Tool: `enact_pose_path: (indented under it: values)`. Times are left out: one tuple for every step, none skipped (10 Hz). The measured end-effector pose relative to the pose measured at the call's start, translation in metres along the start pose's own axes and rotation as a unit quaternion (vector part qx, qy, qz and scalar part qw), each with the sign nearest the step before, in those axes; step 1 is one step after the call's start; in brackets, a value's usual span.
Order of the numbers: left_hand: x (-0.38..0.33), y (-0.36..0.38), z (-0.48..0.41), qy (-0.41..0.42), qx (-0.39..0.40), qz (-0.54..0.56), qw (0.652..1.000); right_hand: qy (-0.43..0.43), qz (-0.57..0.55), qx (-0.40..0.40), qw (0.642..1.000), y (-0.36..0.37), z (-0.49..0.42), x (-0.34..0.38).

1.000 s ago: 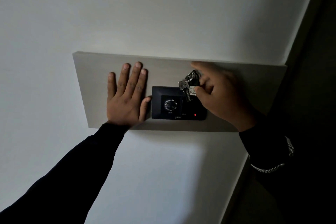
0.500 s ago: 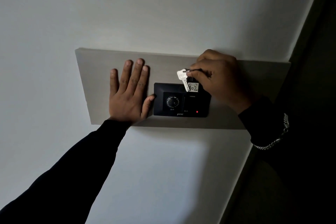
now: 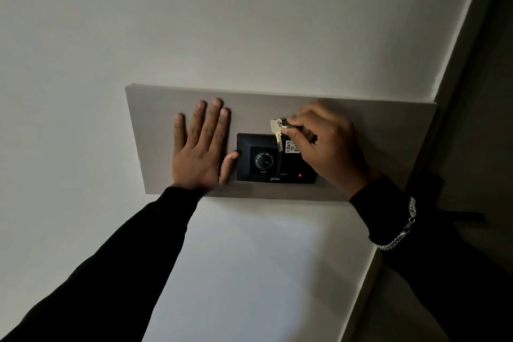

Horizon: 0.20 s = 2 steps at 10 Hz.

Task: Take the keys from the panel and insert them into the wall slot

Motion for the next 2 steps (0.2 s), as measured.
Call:
enact_pose_path:
  values:
    - [0.000, -0.003, -0.001, -0.005, 0.043, 0.005, 0.999, 0.031, -0.023, 0.006, 0.999, -0.002, 0.005, 0.002]
    - [-0.004, -0.017, -0.004, -0.025, 0.093, 0.051, 0.994, 0.122, -0.069, 0.054, 0.989, -0.013, 0.014, 0.010]
Point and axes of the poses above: each hand's wrist, its own z-axis away from the middle knuckle, its own y-axis out of the palm, x = y × z, the point moved 4 cm from there along -z, towards the middle knuckle, and after that the axes turned 2 degrees about -x, right-handed, at the moved point
